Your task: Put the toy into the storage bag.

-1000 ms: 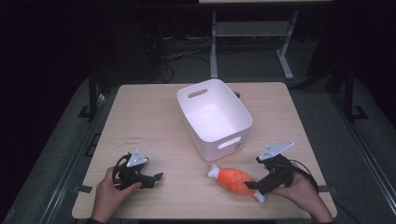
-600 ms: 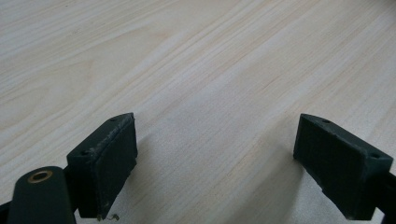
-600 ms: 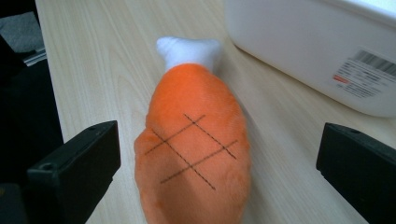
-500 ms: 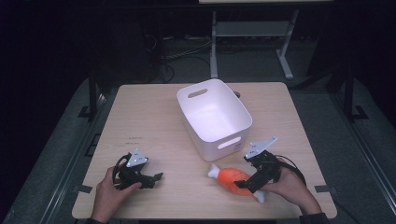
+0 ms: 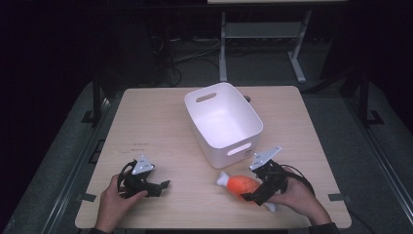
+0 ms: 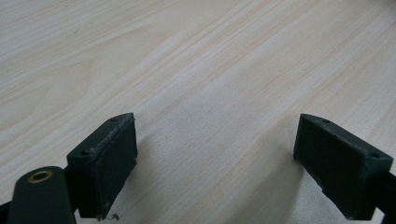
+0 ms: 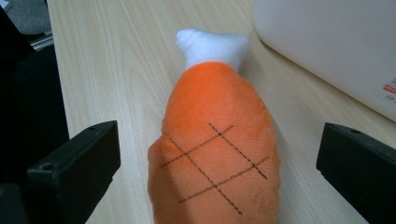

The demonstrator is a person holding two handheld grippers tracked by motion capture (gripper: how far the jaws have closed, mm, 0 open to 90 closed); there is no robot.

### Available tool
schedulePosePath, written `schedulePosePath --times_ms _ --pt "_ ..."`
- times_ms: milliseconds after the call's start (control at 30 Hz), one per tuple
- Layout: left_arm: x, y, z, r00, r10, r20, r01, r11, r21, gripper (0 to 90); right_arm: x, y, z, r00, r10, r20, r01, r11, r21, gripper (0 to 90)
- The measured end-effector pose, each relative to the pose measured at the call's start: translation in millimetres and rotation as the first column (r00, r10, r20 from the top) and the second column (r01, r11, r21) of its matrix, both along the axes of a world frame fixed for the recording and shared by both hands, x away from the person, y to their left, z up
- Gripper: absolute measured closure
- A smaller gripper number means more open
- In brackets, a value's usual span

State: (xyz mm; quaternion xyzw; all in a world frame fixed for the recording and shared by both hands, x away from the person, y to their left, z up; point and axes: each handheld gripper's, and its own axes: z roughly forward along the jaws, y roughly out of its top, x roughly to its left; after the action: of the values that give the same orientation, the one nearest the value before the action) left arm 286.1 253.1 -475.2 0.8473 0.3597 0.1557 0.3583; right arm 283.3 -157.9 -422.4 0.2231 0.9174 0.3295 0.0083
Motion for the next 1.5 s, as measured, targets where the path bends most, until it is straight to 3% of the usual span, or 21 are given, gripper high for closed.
schedulePosePath --times_ms 833,1167,1500 --pt "0.0 0.0 0.0 1.0000 0.000 0.000 0.000 1.0000 0.001 12.6 3.8 11.7 -29.0 0.9990 0.030 -0.034 -0.032 0.9974 -0.065 0.0" --pt "0.0 0.0 0.0 1.0000 0.000 0.000 0.000 1.0000 0.001 12.6 3.3 11.6 -32.4 0.9996 0.022 -0.020 -0.024 0.9952 -0.094 0.1" --pt "0.0 0.0 0.0 1.0000 0.000 0.000 0.000 1.0000 0.001 12.6 1.8 9.9 -30.6 0.9992 0.033 -0.025 -0.035 0.9954 -0.089 18.3"
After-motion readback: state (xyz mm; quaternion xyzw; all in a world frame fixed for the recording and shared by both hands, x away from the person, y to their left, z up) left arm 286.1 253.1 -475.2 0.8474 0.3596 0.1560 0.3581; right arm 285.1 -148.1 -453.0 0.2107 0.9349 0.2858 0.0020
